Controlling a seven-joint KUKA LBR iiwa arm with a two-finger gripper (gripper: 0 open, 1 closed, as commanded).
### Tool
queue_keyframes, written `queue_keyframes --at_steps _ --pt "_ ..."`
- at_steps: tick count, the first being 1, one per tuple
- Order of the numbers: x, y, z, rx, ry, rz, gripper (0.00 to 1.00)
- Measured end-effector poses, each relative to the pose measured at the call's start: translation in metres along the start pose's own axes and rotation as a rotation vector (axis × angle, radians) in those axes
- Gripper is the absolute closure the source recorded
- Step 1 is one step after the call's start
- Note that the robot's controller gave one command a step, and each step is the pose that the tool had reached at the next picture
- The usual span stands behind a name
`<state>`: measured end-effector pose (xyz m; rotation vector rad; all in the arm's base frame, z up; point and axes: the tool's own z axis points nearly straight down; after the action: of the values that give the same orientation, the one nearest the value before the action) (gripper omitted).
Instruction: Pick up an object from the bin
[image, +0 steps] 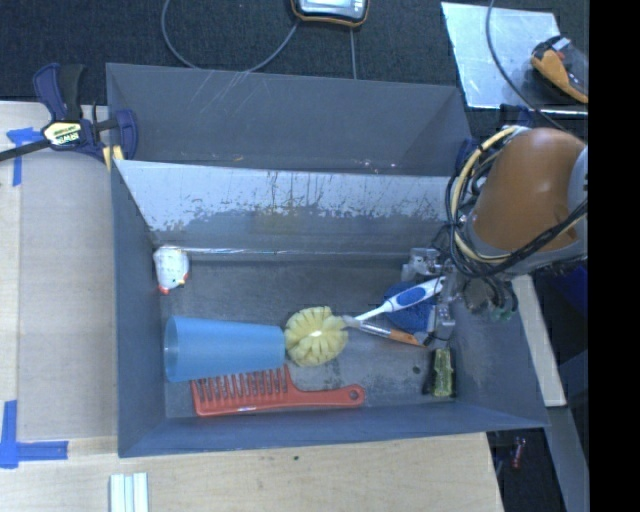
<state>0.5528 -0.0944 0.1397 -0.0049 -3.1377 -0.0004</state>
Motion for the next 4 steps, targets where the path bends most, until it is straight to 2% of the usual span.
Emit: queue_keyframes --at_steps 1,2,3,4 --pt "-0.002 0.0 -0.004 0.001 -0.008 -0.003 0.0" --pt "-0.065 -0.022 0.066 0.0 -0.012 0.322 0.0" --pt "-0.012 0.015 0.068 0.0 -0.016 0.236 0.0" --pt "-0.065 0.004 0.065 0.002 -0.021 0.341 1.0"
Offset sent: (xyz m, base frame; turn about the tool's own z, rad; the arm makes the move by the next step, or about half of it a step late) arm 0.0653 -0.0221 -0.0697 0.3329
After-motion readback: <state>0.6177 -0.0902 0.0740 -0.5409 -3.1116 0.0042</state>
